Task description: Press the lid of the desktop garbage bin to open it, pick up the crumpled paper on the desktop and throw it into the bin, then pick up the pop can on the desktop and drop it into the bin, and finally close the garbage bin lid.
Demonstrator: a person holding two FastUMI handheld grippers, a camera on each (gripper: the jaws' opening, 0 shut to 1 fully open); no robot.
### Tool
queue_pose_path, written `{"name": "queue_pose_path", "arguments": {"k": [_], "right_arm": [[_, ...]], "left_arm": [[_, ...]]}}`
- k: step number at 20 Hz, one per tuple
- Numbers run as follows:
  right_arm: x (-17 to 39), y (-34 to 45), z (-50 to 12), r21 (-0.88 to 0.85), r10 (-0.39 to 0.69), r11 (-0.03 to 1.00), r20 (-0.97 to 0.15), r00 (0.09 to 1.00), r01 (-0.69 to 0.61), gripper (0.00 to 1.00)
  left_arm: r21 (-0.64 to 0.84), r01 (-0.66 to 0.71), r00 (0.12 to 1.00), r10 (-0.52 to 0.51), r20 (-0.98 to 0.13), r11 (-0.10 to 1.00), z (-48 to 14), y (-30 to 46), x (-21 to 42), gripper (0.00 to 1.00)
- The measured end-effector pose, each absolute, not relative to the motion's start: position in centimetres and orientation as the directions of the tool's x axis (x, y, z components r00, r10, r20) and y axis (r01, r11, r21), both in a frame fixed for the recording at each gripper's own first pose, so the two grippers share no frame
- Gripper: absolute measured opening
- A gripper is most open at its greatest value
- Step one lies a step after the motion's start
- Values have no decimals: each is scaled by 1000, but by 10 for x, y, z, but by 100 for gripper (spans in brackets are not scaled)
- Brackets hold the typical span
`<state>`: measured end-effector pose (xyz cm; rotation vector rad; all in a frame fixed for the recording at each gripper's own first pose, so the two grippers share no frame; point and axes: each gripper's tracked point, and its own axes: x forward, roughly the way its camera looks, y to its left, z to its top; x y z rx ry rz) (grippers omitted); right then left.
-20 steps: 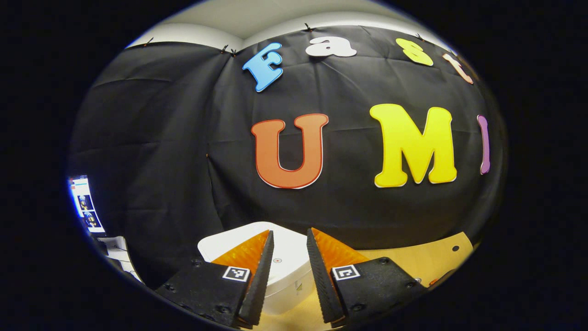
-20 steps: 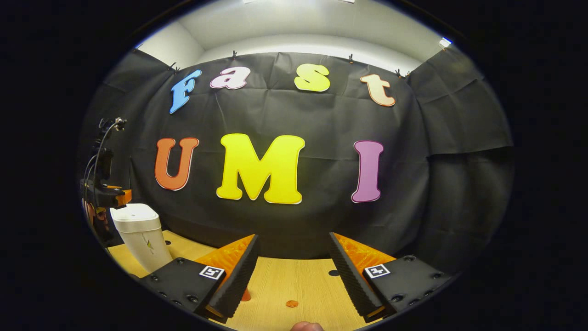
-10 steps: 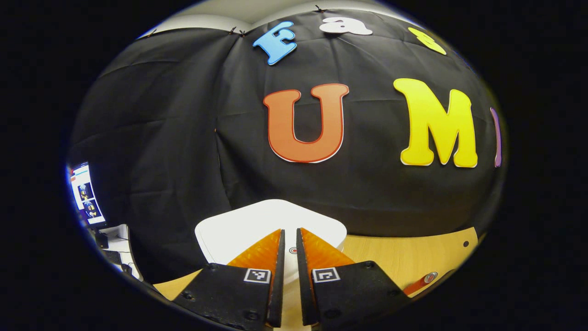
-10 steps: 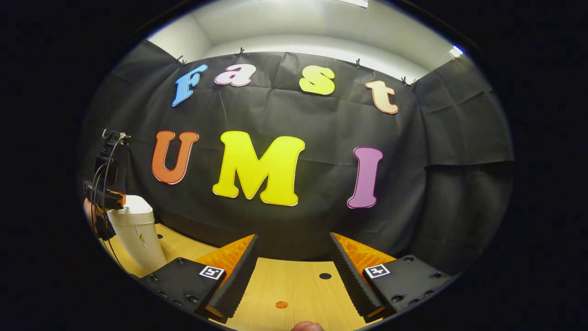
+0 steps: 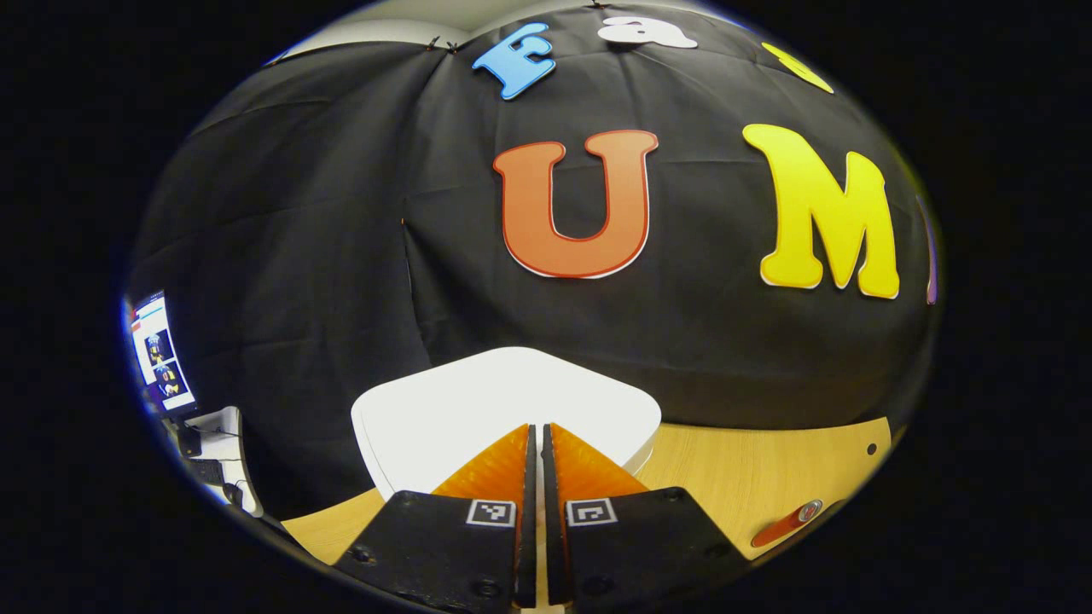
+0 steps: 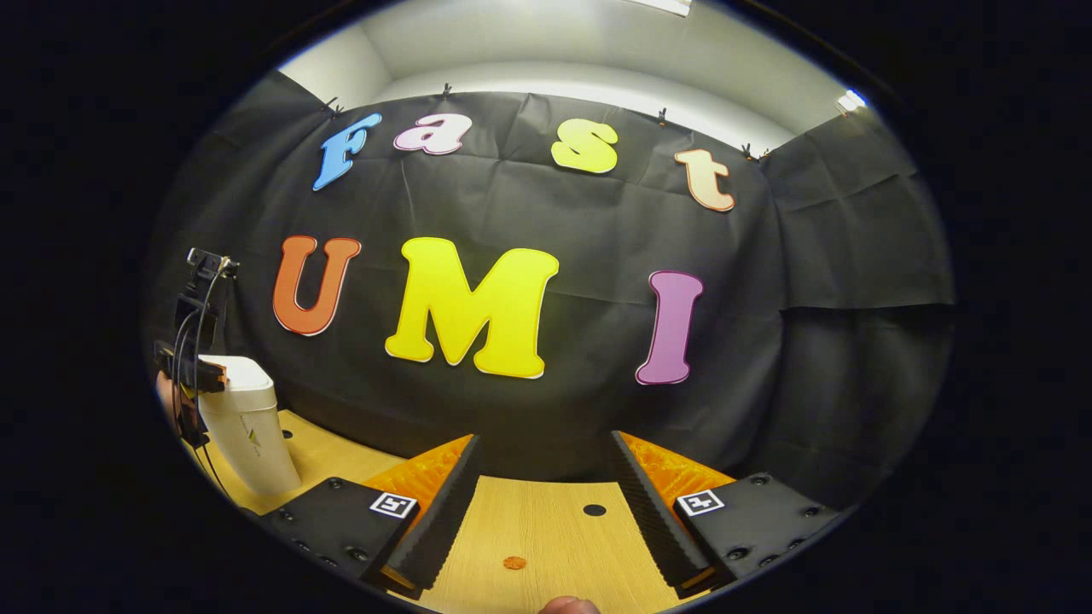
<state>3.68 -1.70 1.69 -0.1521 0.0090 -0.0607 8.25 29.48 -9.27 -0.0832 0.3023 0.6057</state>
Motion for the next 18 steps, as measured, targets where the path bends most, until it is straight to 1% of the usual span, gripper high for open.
{"name": "queue_pose_path", "arguments": {"k": [3,6,8,10,12,14,16,17,18], "right_arm": [[40,-13,12,-139,-54,989,-14,998,51,94],[41,-9,9,-136,-43,990,-24,999,39,94],[41,-8,9,-131,-35,991,-25,999,31,94],[42,-6,9,-127,-28,992,-24,999,24,94],[42,-6,11,-118,-22,993,-19,1000,19,94],[41,-6,12,-110,-19,994,-12,1000,17,94],[39,-7,13,-101,-13,995,-7,1000,12,94],[38,-8,13,-98,-10,995,-6,1000,10,94],[39,-10,14,-93,-8,996,-6,1000,7,94]], "left_arm": [[-28,-600,767,565,-306,800,-96,293,82,7],[-60,-601,771,559,-305,797,-99,292,82,4],[-70,-597,777,555,-297,799,-96,291,82,4],[-42,-594,778,560,-285,803,-88,291,83,3],[-30,-581,789,554,-267,813,-74,287,81,3],[-61,-568,812,548,-201,820,-47,281,79,3],[-77,-529,846,516,-134,845,-18,267,81,4],[-78,-503,862,493,-122,861,-11,259,83,6],[-81,-481,874,470,-123,873,-8,252,84,12]]}}
